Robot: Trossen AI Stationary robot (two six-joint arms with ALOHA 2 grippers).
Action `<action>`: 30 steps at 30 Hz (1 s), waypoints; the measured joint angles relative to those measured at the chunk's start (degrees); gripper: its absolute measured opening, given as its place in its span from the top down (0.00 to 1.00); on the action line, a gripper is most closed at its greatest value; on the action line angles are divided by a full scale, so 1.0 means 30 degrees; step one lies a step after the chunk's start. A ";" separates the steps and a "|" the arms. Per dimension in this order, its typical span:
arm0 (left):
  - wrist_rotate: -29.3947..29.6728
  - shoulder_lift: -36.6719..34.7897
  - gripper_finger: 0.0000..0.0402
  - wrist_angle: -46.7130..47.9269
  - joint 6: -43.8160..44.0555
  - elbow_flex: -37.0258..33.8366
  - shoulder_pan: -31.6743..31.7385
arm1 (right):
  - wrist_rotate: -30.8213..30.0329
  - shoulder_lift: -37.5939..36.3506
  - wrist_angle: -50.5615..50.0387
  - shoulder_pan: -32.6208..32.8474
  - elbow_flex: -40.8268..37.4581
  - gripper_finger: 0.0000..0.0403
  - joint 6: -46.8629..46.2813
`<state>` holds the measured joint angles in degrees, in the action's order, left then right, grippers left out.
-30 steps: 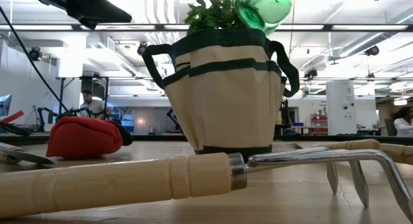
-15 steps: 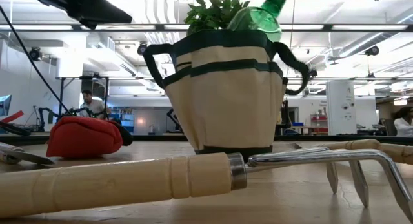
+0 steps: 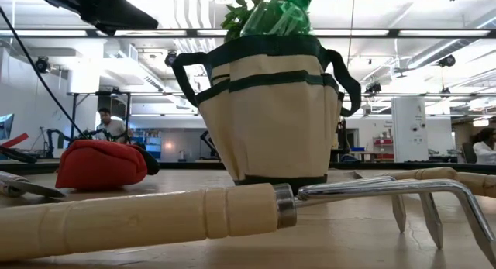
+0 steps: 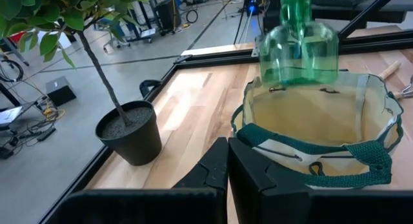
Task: Pick & Place Garden tools in Gardening bag
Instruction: Put the green spray bottle into the gardening bag
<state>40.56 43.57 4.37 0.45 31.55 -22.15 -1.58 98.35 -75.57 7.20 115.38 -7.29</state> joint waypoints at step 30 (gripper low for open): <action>0.0000 -0.0007 0.97 0.0245 0.0087 0.0000 -0.0007 | 0.0444 0.2875 -0.1128 -0.1511 0.0869 0.87 -0.3830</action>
<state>40.56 43.55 5.10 0.71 31.55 -22.17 -0.25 106.98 -78.96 2.67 117.99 -18.78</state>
